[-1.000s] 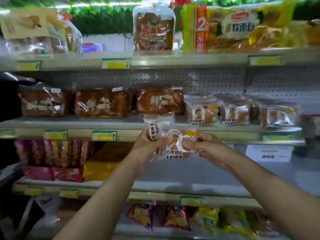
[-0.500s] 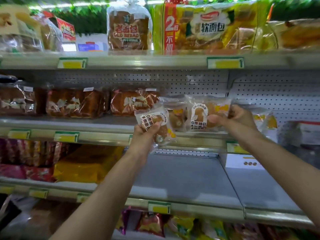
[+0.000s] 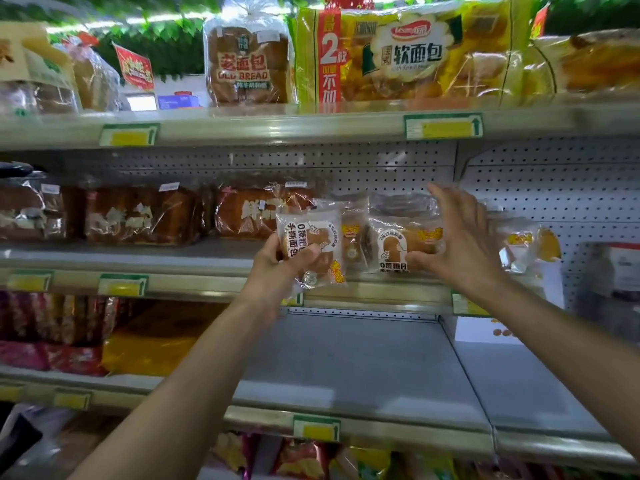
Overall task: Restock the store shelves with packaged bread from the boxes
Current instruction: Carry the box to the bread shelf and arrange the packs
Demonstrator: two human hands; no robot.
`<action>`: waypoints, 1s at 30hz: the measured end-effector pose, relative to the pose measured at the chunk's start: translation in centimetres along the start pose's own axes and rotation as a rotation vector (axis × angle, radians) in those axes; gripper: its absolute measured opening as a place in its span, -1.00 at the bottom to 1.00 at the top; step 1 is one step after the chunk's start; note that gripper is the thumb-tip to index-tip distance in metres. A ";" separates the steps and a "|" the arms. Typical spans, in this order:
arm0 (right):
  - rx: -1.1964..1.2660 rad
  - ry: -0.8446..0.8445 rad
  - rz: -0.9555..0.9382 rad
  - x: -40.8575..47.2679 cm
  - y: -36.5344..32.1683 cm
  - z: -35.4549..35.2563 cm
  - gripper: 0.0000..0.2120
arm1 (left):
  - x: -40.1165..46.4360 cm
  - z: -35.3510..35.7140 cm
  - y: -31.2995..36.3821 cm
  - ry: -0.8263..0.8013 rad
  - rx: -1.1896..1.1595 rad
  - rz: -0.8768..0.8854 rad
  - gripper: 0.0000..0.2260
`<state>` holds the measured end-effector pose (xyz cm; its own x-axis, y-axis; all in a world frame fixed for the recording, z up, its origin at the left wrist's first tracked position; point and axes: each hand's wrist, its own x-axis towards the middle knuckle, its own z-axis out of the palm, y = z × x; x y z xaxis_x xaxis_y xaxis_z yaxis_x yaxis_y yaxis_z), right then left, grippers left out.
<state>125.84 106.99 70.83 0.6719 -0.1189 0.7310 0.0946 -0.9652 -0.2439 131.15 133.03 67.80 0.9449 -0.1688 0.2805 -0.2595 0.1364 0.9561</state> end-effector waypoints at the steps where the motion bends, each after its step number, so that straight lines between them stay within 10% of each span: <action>1: -0.071 -0.019 -0.061 0.2 0.0 0.0 -0.11 | 0.1 -0.2 0.4 -0.016 0.020 0.011 -0.59; 5: -0.277 -0.158 -0.221 0.8 -0.5 -0.1 -0.40 | 0.5 -0.7 1.4 -0.035 0.038 0.020 -0.41; 14: -0.321 -0.182 -0.220 1.5 -1.0 0.2 -0.49 | 1.5 -0.8 2.5 -0.058 -0.105 -0.032 -0.76; 30: -0.065 -0.274 -0.182 1.7 -1.4 0.3 -0.44 | 0.4 -0.3 1.9 0.027 -0.480 -0.111 -0.62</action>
<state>127.11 108.26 72.21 0.8217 0.1159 0.5579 0.1904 -0.9787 -0.0771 131.05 133.48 69.69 0.9682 -0.1827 0.1710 -0.0421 0.5546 0.8311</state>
